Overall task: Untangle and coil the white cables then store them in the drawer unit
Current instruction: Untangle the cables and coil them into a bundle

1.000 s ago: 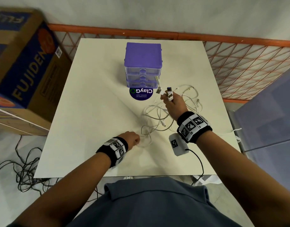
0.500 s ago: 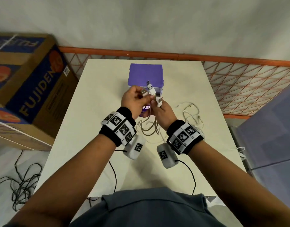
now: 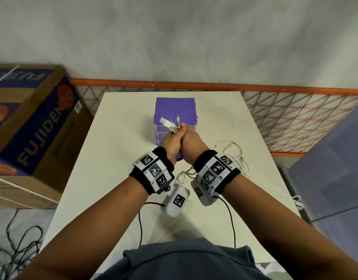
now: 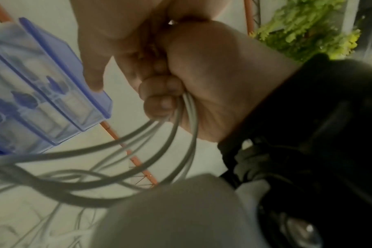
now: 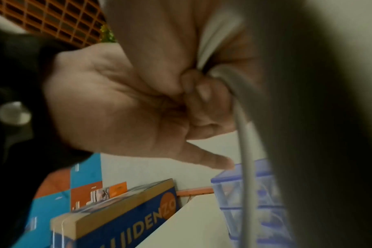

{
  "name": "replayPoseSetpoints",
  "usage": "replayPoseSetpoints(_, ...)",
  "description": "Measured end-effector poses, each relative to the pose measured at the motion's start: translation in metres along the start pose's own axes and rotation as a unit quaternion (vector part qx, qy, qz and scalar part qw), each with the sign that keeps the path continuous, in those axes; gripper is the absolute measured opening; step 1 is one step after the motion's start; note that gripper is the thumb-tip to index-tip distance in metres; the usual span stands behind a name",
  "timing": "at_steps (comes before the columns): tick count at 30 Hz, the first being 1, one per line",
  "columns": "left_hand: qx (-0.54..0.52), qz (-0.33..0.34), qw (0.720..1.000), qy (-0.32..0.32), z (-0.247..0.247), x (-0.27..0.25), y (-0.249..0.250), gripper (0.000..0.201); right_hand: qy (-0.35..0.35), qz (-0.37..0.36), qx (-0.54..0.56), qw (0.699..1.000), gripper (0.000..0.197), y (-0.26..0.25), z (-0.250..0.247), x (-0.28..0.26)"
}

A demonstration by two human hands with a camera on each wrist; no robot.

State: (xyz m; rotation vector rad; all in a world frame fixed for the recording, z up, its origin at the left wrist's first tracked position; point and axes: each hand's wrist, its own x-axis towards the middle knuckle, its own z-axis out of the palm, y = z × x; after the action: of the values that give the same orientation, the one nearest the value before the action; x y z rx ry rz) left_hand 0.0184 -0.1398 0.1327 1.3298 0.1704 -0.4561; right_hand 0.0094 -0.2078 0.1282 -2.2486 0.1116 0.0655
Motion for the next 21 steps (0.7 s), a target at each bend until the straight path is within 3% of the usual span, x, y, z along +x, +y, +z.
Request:
replayPoseSetpoints(3,-0.111,0.02,0.993,0.032,-0.008,0.009,0.009,0.029,-0.031,-0.036,0.013,0.999,0.043,-0.004,-0.003,-0.004)
replayPoseSetpoints(6,-0.211,0.051,0.974,0.057,-0.023,0.018,0.03,0.033,-0.048,-0.087,0.014,0.995,0.007,0.011,-0.004,-0.014)
replayPoseSetpoints(9,-0.246,0.071,0.965,0.062,-0.041,0.023,0.047,0.038,-0.059,-0.041,0.081,0.994,0.027,0.037,-0.008,-0.017)
replayPoseSetpoints(12,-0.295,0.104,0.945,0.09,-0.07,0.035,0.06,0.039,-0.078,-0.021,0.024,0.996,0.031,0.058,-0.02,-0.023)
replayPoseSetpoints(14,-0.285,0.099,0.945,0.124,-0.084,0.041,0.056,0.039,-0.068,-0.019,-0.021,0.997,0.029,0.069,-0.024,-0.023)
replayPoseSetpoints(17,-0.22,0.032,0.96,0.167,-0.094,0.042,0.025,0.038,-0.029,-0.014,-0.036,0.999,0.03,0.077,-0.024,-0.019)
replayPoseSetpoints(21,-0.021,-0.112,0.991,0.075,-0.101,0.033,-0.019,0.054,0.011,-0.011,-0.056,0.998,0.027,0.078,-0.028,-0.015)
